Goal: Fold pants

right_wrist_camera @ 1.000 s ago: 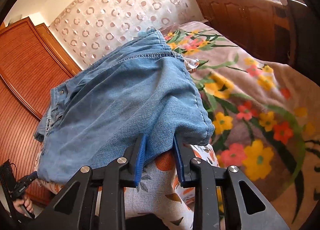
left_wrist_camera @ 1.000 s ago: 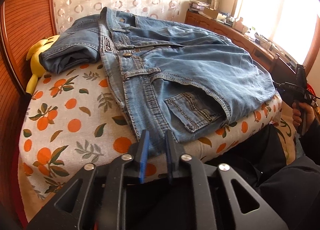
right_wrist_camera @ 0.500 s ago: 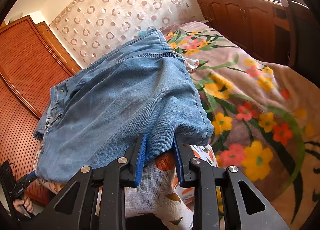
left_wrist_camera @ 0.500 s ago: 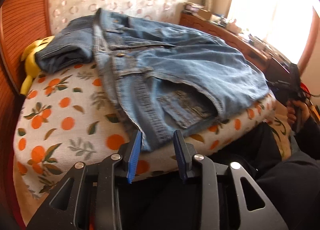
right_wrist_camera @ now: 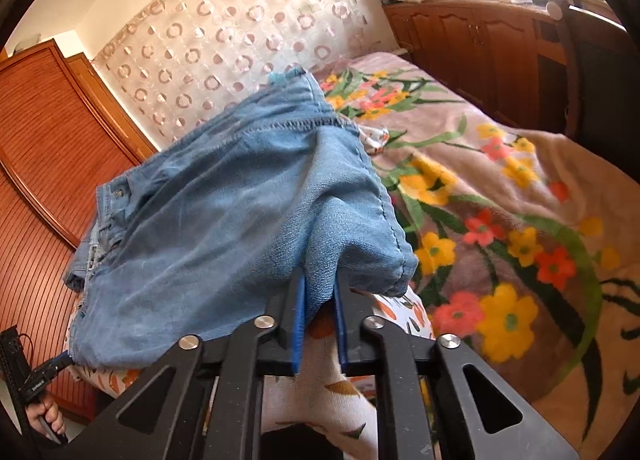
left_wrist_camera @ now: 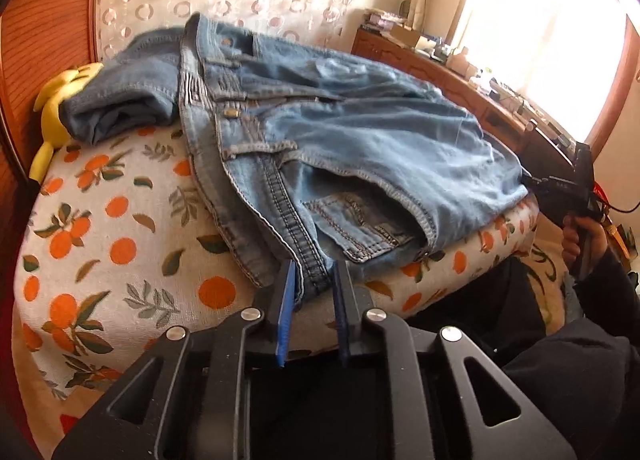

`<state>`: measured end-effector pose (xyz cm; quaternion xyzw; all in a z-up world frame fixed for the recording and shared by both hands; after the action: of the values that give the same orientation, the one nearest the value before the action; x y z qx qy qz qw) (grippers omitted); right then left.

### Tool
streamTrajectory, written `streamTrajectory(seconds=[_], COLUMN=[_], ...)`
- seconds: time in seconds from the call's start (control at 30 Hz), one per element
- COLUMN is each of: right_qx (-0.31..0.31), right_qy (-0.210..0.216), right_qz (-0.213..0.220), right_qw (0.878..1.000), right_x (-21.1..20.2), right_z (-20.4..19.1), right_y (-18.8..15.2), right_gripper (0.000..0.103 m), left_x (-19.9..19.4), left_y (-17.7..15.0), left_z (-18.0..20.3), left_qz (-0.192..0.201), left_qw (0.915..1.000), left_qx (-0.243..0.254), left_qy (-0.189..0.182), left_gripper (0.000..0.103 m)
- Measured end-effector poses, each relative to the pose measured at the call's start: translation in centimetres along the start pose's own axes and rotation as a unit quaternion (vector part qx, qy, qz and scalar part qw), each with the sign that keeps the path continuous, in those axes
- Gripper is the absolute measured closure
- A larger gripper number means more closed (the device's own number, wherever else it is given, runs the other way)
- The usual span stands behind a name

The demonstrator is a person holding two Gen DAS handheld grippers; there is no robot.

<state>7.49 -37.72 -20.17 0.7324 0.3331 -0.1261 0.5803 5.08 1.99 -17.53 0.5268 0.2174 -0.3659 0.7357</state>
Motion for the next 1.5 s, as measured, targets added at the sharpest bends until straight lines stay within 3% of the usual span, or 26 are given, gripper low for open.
streamTrajectory(seconds=[0.37, 0.83, 0.97, 1.3, 1.37, 1.4, 1.5], right_qx=[-0.042, -0.117, -0.132, -0.181, -0.187, -0.19, -0.196], right_qy=[-0.01, -0.008, -0.015, -0.033, -0.037, -0.039, -0.032], right_qz=[0.038, 0.067, 0.079, 0.113, 0.112, 0.111, 0.105], right_qw=[0.998, 0.991, 0.988, 0.976, 0.975, 0.975, 0.975], right_x=[-4.0, -9.8, -8.4, -2.6, -1.0, -0.3, 1.9], right_z=[-1.4, -4.3, -4.2, -5.4, -5.6, -5.7, -6.2], right_y=[1.0, 3.2, 5.3, 13.9, 15.3, 15.8, 17.1], right_gripper=[0.096, 0.096, 0.096, 0.096, 0.096, 0.096, 0.096], left_x=[-5.8, -10.0, -9.2, -6.0, -5.4, -5.2, -4.2], left_y=[3.3, 5.1, 7.6, 18.9, 20.4, 21.5, 23.5], left_z=[2.4, 3.1, 2.9, 2.2, 2.0, 1.7, 1.6], left_qz=[0.081, 0.131, 0.146, 0.205, 0.207, 0.214, 0.217], left_qw=[0.9965, 0.9911, 0.9888, 0.9776, 0.9769, 0.9754, 0.9748], left_qx=[0.019, 0.018, 0.028, 0.048, 0.049, 0.048, 0.051], left_qy=[-0.005, -0.014, -0.005, 0.012, 0.015, 0.02, 0.018], left_gripper=[0.085, 0.086, 0.086, 0.087, 0.093, 0.103, 0.103])
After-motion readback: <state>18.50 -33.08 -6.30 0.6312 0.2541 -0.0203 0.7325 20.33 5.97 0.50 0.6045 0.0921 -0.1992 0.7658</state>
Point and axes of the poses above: each gripper's, at about its wrist camera, not at the fingertips, and x roughly the way its jaws point, z to its right, y to its top, the point moved 6 cm from there along x, roughly the way its jaws point, and after that the axes turned 12 degrees about -x, right-handed, at the moved point
